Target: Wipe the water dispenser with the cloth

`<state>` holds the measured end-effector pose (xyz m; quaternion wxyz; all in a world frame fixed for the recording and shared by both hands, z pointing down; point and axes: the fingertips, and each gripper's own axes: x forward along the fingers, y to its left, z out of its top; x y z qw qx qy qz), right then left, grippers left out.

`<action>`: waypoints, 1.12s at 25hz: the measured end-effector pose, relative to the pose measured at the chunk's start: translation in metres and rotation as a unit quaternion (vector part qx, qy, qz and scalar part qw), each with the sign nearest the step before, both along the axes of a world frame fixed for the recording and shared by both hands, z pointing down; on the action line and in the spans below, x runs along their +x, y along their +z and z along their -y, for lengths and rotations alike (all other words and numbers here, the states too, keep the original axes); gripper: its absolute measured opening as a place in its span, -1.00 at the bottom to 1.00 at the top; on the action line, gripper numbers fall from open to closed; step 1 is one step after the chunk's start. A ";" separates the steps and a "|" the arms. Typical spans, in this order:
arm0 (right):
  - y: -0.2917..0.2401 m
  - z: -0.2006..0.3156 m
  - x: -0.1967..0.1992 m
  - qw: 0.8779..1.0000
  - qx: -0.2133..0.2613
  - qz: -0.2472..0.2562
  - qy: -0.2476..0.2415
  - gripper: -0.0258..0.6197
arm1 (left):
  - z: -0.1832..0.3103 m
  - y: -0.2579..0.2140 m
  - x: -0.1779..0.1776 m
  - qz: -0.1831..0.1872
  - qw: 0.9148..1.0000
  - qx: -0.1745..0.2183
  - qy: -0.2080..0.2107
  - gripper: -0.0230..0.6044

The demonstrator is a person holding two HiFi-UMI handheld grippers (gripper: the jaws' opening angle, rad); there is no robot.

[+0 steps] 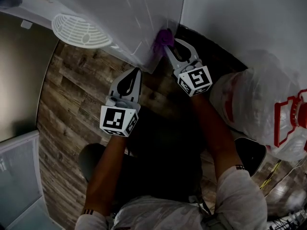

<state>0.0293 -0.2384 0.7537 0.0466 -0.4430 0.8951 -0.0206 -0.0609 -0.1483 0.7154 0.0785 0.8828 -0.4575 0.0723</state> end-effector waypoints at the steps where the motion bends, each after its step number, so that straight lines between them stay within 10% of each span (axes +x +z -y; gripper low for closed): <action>1: 0.002 0.009 0.005 1.000 -0.001 -0.004 0.007 -0.64 | 0.000 0.002 0.000 0.000 1.000 -0.001 0.000 -0.93; 18: 0.041 0.094 0.077 0.990 -0.044 -0.012 0.132 -0.64 | 0.002 0.014 -0.001 0.012 1.000 -0.007 0.006 -0.93; 28: 0.012 0.031 0.064 0.995 -0.012 0.062 0.083 -0.63 | -0.002 0.028 0.012 0.000 1.000 -0.021 0.011 -0.93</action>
